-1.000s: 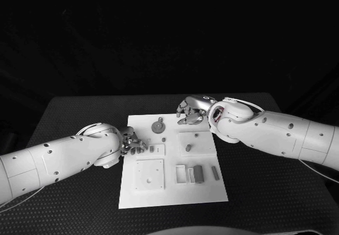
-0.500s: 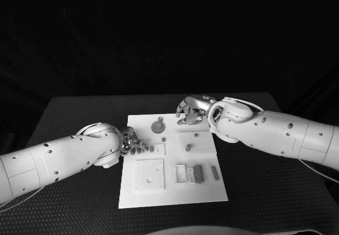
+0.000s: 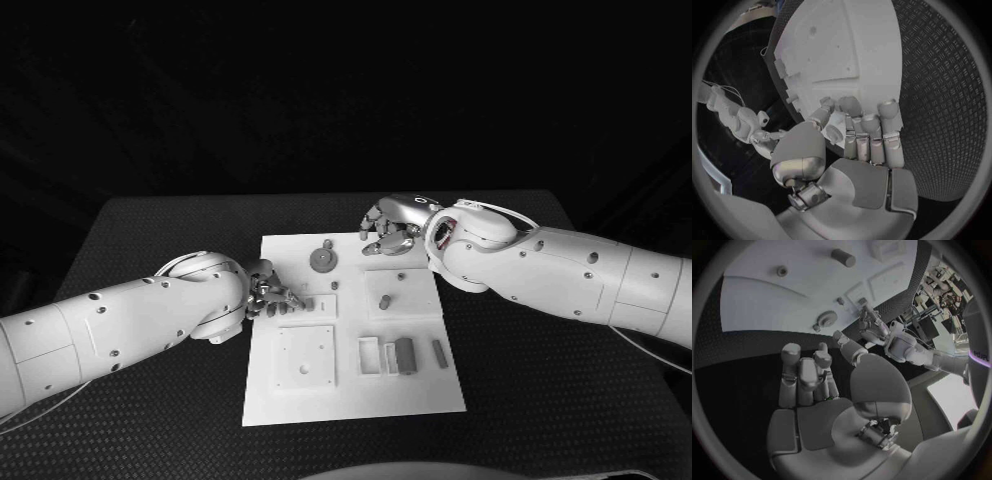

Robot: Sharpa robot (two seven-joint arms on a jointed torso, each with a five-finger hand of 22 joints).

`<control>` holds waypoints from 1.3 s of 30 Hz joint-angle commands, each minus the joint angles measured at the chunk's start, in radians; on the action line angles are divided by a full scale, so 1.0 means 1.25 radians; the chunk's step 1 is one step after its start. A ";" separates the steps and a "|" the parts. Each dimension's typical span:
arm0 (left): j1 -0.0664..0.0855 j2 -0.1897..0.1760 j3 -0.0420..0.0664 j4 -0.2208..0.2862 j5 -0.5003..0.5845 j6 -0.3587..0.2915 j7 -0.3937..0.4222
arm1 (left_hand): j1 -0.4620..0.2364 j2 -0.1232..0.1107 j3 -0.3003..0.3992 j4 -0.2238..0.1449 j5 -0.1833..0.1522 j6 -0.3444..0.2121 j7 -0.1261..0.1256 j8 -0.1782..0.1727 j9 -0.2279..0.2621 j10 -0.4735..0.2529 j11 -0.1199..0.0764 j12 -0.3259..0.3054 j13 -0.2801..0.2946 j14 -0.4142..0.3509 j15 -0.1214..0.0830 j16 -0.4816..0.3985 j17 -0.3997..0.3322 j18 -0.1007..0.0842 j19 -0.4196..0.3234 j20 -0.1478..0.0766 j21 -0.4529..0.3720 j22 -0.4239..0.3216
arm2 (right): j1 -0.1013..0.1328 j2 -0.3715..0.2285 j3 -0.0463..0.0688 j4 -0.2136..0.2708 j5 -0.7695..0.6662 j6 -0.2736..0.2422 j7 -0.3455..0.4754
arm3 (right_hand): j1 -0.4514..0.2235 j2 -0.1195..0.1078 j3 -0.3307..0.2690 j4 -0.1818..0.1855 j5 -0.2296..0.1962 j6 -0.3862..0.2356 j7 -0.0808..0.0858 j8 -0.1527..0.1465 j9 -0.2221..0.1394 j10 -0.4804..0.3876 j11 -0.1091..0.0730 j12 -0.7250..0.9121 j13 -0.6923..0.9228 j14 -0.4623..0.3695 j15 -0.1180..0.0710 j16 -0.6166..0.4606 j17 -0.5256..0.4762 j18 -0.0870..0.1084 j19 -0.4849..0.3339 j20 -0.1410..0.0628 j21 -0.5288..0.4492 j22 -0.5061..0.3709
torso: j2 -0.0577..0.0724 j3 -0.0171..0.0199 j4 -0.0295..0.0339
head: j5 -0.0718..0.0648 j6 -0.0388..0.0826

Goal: Assemble the parts on the task board

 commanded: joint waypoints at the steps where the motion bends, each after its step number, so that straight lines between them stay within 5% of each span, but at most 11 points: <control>1: -0.005 -0.003 -0.004 -0.003 0.001 -0.005 0.002 | -0.007 0.005 -0.009 -0.003 -0.002 -0.004 0.000 -0.006 0.001 -0.004 -0.003 0.003 0.001 -0.002 -0.003 0.001 0.001 0.030 -0.005 0.001 0.005 0.015 | 0.000 0.001 0.000 0.000 -0.003 0.008 0.004 | -0.006 -0.001 0.000 0.004 0.002 -0.002 0.006 -0.005 0.001 -0.001 0.006 -0.004 0.000 -0.005 0.000 -0.003 0.000 0.037 0.000 -0.003 -0.005 0.008 | 0.000 -0.0002 -0.0002 | 0.000 0.001; 18: -0.005 -0.025 0.005 0.004 0.039 -0.050 0.018 | -0.053 0.007 -0.029 0.018 -0.002 -0.008 0.000 -0.012 0.002 -0.008 -0.004 -0.001 0.000 -0.004 -0.006 -0.004 -0.001 0.035 -0.009 0.000 -0.003 0.011 | -0.001 0.000 0.000 -0.002 -0.003 0.008 0.005 | -0.006 0.000 0.000 0.005 0.002 -0.002 0.006 -0.005 0.001 -0.001 0.006 -0.004 0.000 -0.005 0.000 -0.003 0.000 0.037 0.000 -0.003 -0.005 0.008 | 0.000 0.0001 -0.0003 | -0.003 0.003; 24: -0.005 -0.038 0.031 0.007 0.075 -0.064 0.029 | -0.039 0.028 -0.024 0.005 -0.001 -0.019 0.005 -0.020 0.001 -0.019 -0.001 -0.008 -0.002 -0.012 -0.004 -0.011 -0.004 0.035 -0.016 0.002 -0.009 0.010 | -0.001 -0.002 0.000 -0.001 -0.003 0.008 0.005 | -0.006 0.000 0.000 0.005 0.002 -0.002 0.006 -0.005 0.001 -0.001 0.006 -0.004 0.000 -0.005 0.000 -0.003 -0.001 0.037 0.000 -0.003 -0.005 0.008 | 0.000 0.0006 0.0001 | -0.004 0.005; 29: -0.005 -0.047 0.056 0.013 0.121 -0.127 0.091 | -0.019 0.043 -0.021 -0.037 0.000 -0.140 0.061 -0.095 -0.035 -0.113 0.050 -0.055 -0.026 -0.089 0.044 -0.071 -0.037 0.021 -0.094 0.031 -0.069 -0.010 | -0.001 -0.003 0.000 -0.002 -0.002 0.006 0.005 | -0.006 0.000 0.000 0.005 0.002 -0.002 0.006 -0.005 0.001 -0.001 0.006 -0.004 0.000 -0.005 0.000 -0.003 0.000 0.037 0.000 -0.003 -0.005 0.008 | -0.001 0.0009 0.0007 | -0.005 0.007; 33: -0.004 -0.045 0.060 0.015 0.176 -0.234 0.210 | 0.063 0.040 0.024 -0.076 0.033 -0.218 0.112 -0.146 -0.079 -0.223 0.106 -0.121 -0.069 -0.187 0.106 -0.149 -0.085 0.012 -0.194 0.091 -0.154 -0.049 | -0.001 -0.004 0.000 -0.004 -0.002 0.001 0.004 | -0.006 -0.001 0.000 0.005 0.002 -0.003 0.006 -0.006 0.001 -0.001 0.006 -0.004 0.000 -0.005 0.000 -0.003 0.001 0.037 0.001 -0.003 -0.005 0.008 | 0.000 0.0011 0.0001 | -0.006 0.010; 35: -0.004 -0.042 0.060 0.013 0.180 -0.263 0.281 | 0.143 0.022 0.075 -0.070 0.029 -0.259 0.136 -0.174 -0.112 -0.278 0.140 -0.166 -0.103 -0.234 0.143 -0.196 -0.117 0.014 -0.240 0.128 -0.204 -0.078 | -0.001 -0.004 0.000 -0.004 -0.002 -0.003 0.004 | -0.006 -0.001 0.000 0.005 0.002 -0.004 0.006 -0.006 0.001 -0.001 0.006 -0.004 0.000 -0.005 0.000 -0.003 0.000 0.037 0.001 -0.003 -0.005 0.008 | 0.000 0.0011 -0.0002 | -0.005 0.012; 39: -0.004 -0.032 0.059 0.016 0.091 -0.297 0.386 | 0.247 0.007 0.110 -0.078 0.028 -0.266 0.129 -0.182 -0.155 -0.313 0.169 -0.232 -0.160 -0.252 0.172 -0.232 -0.148 0.025 -0.261 0.159 -0.243 -0.104 | -0.001 -0.005 0.000 -0.005 -0.002 -0.020 -0.001 | -0.005 0.000 0.000 0.004 0.002 -0.005 0.006 -0.007 0.001 -0.001 0.006 -0.004 0.000 -0.006 0.000 -0.004 -0.002 0.037 0.001 -0.003 -0.005 0.008 | 0.001 0.0007 -0.0013 | -0.005 0.014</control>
